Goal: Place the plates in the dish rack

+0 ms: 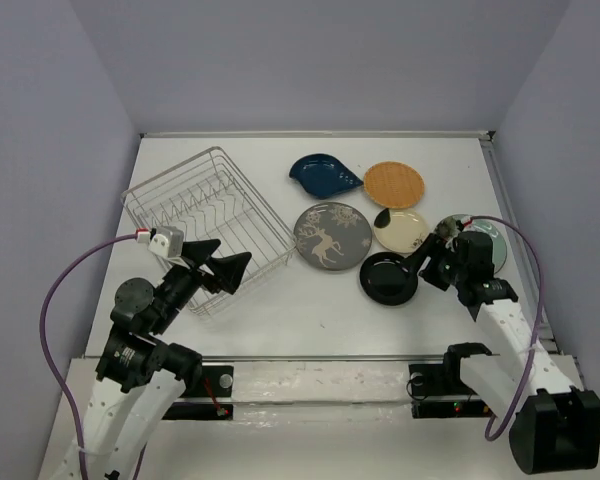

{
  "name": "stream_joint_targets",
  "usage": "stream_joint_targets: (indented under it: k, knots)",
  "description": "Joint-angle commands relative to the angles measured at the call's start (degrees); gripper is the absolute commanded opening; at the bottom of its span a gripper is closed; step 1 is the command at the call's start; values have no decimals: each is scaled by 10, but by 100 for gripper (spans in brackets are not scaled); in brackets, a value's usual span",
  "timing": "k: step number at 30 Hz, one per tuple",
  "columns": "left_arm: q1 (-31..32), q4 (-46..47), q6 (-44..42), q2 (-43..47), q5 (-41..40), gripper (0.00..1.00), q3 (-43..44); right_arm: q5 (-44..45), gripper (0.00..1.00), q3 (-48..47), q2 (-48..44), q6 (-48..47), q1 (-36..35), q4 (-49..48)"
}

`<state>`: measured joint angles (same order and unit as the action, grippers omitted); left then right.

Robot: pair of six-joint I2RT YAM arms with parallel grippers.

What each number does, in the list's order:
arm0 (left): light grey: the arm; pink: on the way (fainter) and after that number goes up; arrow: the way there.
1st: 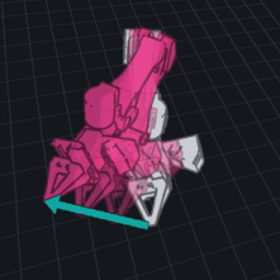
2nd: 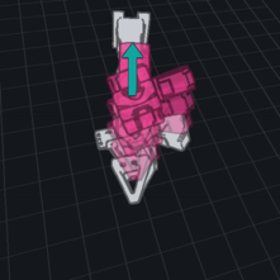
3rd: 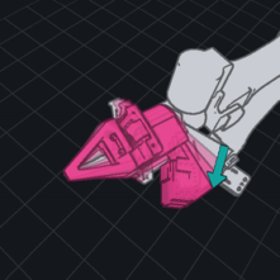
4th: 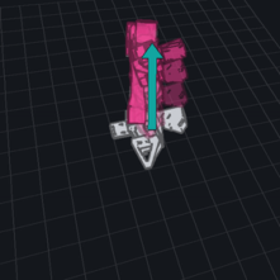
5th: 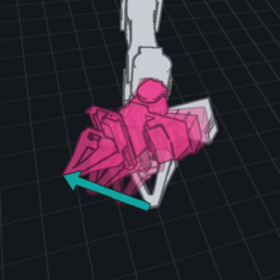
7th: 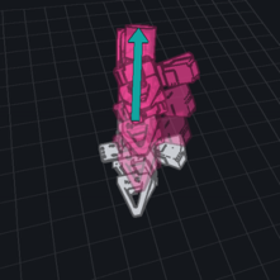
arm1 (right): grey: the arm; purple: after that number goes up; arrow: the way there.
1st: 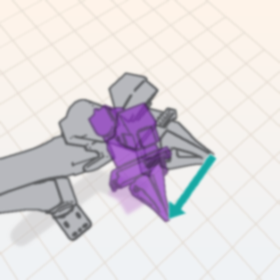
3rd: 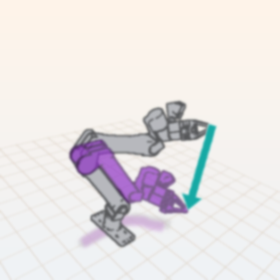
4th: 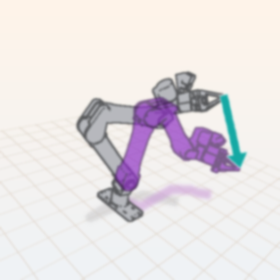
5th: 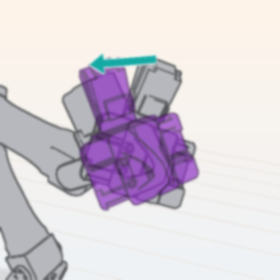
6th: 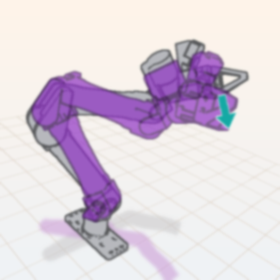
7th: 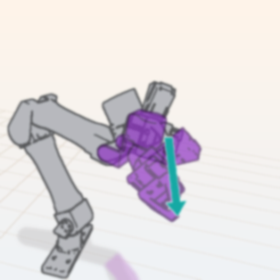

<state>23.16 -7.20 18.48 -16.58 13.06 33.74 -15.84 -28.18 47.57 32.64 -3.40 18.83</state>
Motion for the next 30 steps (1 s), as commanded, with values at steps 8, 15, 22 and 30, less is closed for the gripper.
stream_joint_targets:
  k: [8,15,22,30]
  knots:
    - [9,14,-10,9,0,99,17,70,71,21,64,36,1,-20]
    - [15,13,-10,18,-3,99,17,58,69,21,119,39,1,-34]
    - [22,12,-12,23,-7,99,17,54,57,29,160,45,1,-60]
    - [32,10,-15,35,-12,99,19,48,46,41,191,57,1,-83]
